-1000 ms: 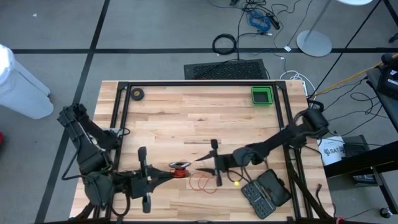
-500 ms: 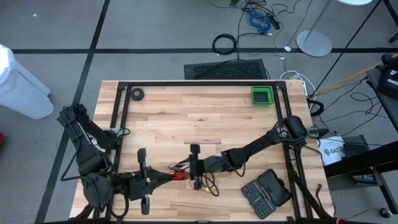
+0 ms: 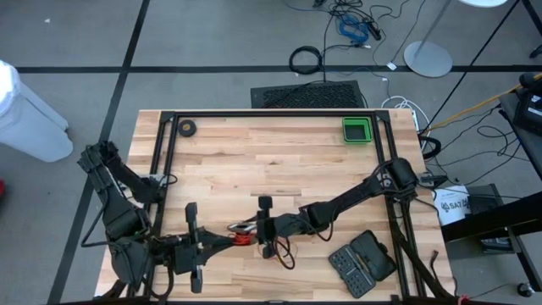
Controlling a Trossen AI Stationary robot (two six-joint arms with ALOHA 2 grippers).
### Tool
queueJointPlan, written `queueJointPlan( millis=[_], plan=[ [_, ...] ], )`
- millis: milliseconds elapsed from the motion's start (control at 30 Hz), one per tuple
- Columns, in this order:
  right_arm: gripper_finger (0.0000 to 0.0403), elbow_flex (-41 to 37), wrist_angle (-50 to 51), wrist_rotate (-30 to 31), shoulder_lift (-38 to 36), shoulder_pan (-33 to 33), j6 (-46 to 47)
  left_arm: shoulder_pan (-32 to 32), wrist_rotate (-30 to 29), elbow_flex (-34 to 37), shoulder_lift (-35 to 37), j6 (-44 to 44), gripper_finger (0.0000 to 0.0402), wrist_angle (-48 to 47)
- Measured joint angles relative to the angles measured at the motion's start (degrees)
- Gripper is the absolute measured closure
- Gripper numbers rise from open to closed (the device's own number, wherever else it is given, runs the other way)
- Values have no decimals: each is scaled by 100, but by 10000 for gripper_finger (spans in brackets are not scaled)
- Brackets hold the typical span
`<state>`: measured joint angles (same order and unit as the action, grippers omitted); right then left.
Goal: Coil cords
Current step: Coil the red wire into the spool
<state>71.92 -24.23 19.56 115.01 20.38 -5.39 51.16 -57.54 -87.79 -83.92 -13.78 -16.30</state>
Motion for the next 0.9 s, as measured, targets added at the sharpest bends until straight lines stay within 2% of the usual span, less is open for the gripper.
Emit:
queueJointPlan(
  millis=[367,467,733,900],
  plan=[
    [270,1,682,-56,-374,78,228,0,0,4,-2,144,393,-108],
    [293,2,693,-237,-381,73,243,0,-1,4,-2,144,393,-106],
    [393,0,859,-341,-381,73,297,0,-2,4,-2,144,393,-104],
    [400,-2,1156,-323,-431,73,378,-2,-2,4,-2,144,393,-106]
  ],
)
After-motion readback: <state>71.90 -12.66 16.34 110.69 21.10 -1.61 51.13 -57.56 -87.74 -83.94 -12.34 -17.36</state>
